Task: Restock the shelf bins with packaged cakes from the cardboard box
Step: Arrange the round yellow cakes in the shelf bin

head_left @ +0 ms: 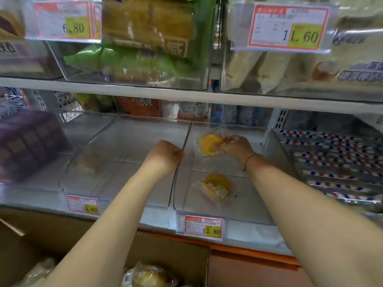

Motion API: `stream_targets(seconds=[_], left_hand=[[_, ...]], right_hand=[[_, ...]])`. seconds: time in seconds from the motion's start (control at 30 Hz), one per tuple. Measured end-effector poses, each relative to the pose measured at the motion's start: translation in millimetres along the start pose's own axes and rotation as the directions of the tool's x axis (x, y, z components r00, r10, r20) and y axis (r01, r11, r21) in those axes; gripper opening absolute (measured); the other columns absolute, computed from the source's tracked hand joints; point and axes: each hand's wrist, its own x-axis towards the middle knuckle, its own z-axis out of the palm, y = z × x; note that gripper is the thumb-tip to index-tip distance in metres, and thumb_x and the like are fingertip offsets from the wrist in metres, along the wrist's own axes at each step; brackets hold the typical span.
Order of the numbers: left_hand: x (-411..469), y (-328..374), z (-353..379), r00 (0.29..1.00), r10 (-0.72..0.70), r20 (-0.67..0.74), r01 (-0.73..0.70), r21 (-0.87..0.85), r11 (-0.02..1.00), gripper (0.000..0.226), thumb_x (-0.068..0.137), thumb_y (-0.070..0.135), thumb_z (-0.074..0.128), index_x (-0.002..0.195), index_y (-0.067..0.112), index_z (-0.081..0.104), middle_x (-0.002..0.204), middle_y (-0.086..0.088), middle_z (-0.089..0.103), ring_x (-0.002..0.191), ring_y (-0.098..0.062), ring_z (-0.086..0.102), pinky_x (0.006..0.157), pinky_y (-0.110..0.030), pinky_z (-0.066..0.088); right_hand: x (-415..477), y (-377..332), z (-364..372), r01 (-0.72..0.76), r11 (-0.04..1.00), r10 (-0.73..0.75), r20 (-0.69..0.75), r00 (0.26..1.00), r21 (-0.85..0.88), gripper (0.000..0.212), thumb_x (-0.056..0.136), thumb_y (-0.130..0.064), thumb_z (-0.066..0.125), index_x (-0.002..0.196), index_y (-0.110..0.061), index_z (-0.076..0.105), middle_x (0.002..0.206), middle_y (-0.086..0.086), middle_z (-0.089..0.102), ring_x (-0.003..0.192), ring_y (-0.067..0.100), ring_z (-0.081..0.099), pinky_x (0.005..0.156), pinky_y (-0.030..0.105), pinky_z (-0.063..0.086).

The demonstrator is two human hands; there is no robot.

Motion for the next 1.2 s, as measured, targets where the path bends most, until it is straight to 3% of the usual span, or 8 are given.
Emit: stream_targets(seconds=[0.13,0.33,0.57,0.77,0.87,0.97,1.1,1.2], left_hand=[[2,1,0,1.0,0.021,0.005,-0.021,0.072,0.997,0.039,0.098,0.024,0.051,0.091,-0.011,0.068,0.088,-0.025,0.067,0.074,-0.03,0.061,0.065,-0.03,0.043],[7,-2,3,0.997,0.074,-0.028,-0.072,0.059,0.996,0.038,0.097,0.022,0.054,0.089,-0.012,0.068,0.089,-0.027,0.068,0.086,-0.039,0.067,0.079,-0.041,0.054],[10,-6,3,0.995,0.088,-0.036,-0.089,-0.027,0.996,0.027,0.095,0.017,0.059,0.094,-0.007,0.072,0.092,-0.025,0.07,0.09,-0.036,0.067,0.086,-0.046,0.055],[11,-7,1,0.995,0.096,-0.041,-0.094,0.033,0.995,0.025,0.094,0.011,0.055,0.079,-0.003,0.069,0.09,-0.03,0.068,0.085,-0.041,0.067,0.077,-0.044,0.055],[10,-5,1,0.996,0.082,-0.033,-0.08,0.053,0.995,0.025,0.094,0.011,0.054,0.081,-0.003,0.07,0.09,-0.029,0.068,0.086,-0.039,0.067,0.069,-0.033,0.05],[11,-4,1,0.998,0.054,-0.03,-0.052,0.066,0.996,0.026,0.094,0.013,0.055,0.088,-0.004,0.073,0.088,-0.023,0.071,0.084,-0.035,0.068,0.078,-0.032,0.055],[14,-5,0,1.0,0.022,-0.022,-0.022,0.005,1.0,0.024,0.092,0.013,0.058,0.086,-0.005,0.074,0.086,-0.021,0.072,0.082,-0.033,0.069,0.08,-0.044,0.058],[14,-5,0,1.0,0.002,-0.017,-0.002,-0.035,0.999,0.026,0.092,0.014,0.059,0.089,-0.008,0.072,0.088,-0.024,0.071,0.084,-0.034,0.07,0.08,-0.046,0.058]], right_hand=[[7,23,26,-0.077,0.969,0.056,0.094,0.994,0.236,0.044,0.081,-0.024,0.076,0.119,-0.012,0.058,0.112,0.003,0.061,0.09,0.013,0.058,0.067,0.02,0.046],[13,48,42,-0.074,0.997,0.076,0.048,0.996,-0.035,0.062,0.074,-0.046,0.078,0.119,-0.005,0.063,0.117,0.013,0.065,0.106,0.028,0.062,0.086,0.035,0.052],[13,43,36,-0.285,0.955,0.267,0.174,0.948,0.087,0.062,0.069,-0.037,0.084,0.112,0.001,0.06,0.109,0.016,0.065,0.092,0.027,0.061,0.091,0.042,0.053],[-3,25,16,-0.232,0.964,0.256,0.214,0.943,-0.132,0.068,0.081,-0.052,0.069,0.126,-0.004,0.054,0.113,0.013,0.059,0.094,0.024,0.053,0.066,0.03,0.047],[-19,12,4,-0.178,0.901,0.309,0.297,0.904,-0.396,0.07,0.077,-0.06,0.067,0.121,-0.007,0.057,0.097,0.008,0.061,0.085,0.022,0.058,0.066,0.031,0.05],[-36,3,-2,-0.047,0.79,0.347,0.383,0.856,-0.611,0.068,0.076,-0.056,0.071,0.122,-0.008,0.055,0.116,0.008,0.061,0.094,0.022,0.058,0.069,0.031,0.049],[-38,11,2,-0.04,0.769,0.378,0.404,0.833,-0.639,0.051,0.066,-0.048,0.083,0.095,-0.013,0.059,0.108,0.008,0.066,0.102,0.025,0.062,0.089,0.037,0.052],[-36,18,1,-0.067,0.774,0.422,0.435,0.795,-0.63,0.039,0.067,-0.035,0.086,0.082,-0.014,0.057,0.084,0.005,0.062,0.082,0.02,0.056,0.074,0.03,0.047]])
